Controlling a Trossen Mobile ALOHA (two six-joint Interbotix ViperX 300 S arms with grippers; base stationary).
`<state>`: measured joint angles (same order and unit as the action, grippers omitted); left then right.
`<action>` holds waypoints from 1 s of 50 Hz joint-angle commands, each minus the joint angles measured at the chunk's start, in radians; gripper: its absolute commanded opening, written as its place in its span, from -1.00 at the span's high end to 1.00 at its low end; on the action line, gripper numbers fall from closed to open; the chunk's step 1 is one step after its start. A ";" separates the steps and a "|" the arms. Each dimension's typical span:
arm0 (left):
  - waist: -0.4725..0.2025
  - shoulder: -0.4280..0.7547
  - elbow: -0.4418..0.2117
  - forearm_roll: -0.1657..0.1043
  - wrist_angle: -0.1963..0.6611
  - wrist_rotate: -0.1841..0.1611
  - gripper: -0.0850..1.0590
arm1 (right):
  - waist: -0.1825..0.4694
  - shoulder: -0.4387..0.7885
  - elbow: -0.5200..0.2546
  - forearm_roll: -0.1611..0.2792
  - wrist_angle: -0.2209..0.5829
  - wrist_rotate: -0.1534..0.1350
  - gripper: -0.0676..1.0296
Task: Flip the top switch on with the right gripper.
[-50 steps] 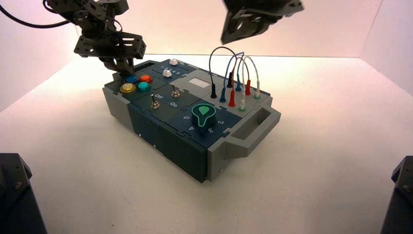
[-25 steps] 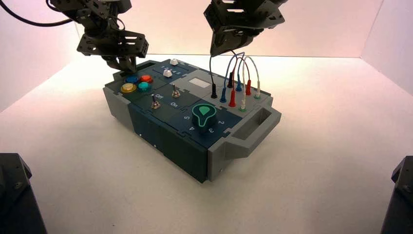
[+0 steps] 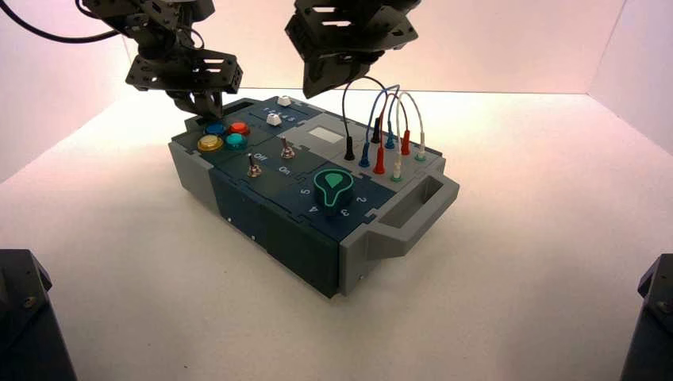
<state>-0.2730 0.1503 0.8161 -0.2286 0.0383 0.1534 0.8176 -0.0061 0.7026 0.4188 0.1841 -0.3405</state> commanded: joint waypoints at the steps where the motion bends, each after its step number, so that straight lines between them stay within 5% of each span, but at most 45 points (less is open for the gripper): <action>1: -0.014 -0.018 -0.005 -0.002 0.008 -0.002 0.91 | 0.018 0.020 -0.057 -0.003 0.006 -0.005 0.92; 50: -0.009 -0.023 -0.002 -0.003 0.009 -0.002 0.90 | 0.078 0.192 -0.206 -0.023 0.109 -0.005 0.92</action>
<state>-0.2730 0.1503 0.8176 -0.2301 0.0414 0.1534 0.8882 0.1902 0.5354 0.3988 0.2869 -0.3405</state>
